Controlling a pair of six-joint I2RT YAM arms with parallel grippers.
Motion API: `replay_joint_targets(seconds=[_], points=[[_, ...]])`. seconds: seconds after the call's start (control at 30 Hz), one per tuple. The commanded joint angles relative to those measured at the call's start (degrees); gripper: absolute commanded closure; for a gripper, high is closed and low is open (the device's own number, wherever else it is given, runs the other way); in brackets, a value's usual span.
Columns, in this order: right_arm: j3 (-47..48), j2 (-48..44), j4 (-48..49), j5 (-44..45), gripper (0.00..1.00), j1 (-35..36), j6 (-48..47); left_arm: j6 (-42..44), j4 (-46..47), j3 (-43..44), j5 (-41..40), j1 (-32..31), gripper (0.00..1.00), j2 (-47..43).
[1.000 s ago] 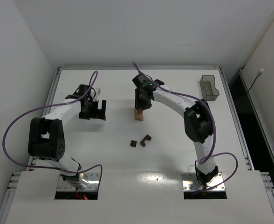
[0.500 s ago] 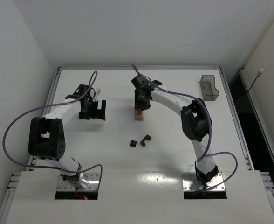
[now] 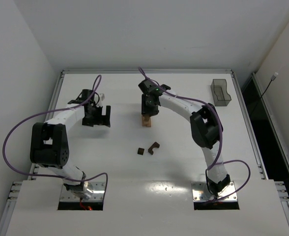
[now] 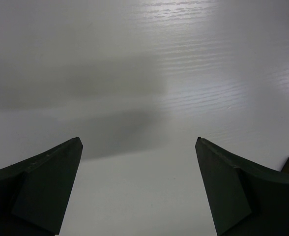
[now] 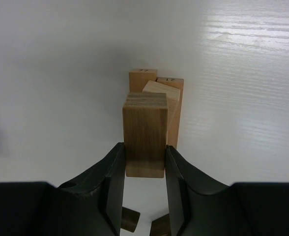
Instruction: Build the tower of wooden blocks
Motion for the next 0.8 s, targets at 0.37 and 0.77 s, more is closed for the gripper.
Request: replay_joint_targets(seconds=[0.37,0.77], points=[[0.02,-2.64,2.12,0.94,0.37,-0.26,-1.89,-0.41,0.96,0.68,1.52,0.85,0.0,0.06],[-28.35,-32.87,16.98,-21.18,0.64,-2.71,-40.19,1.44,0.96,-0.55,3.19,0.85,0.0,-3.19]])
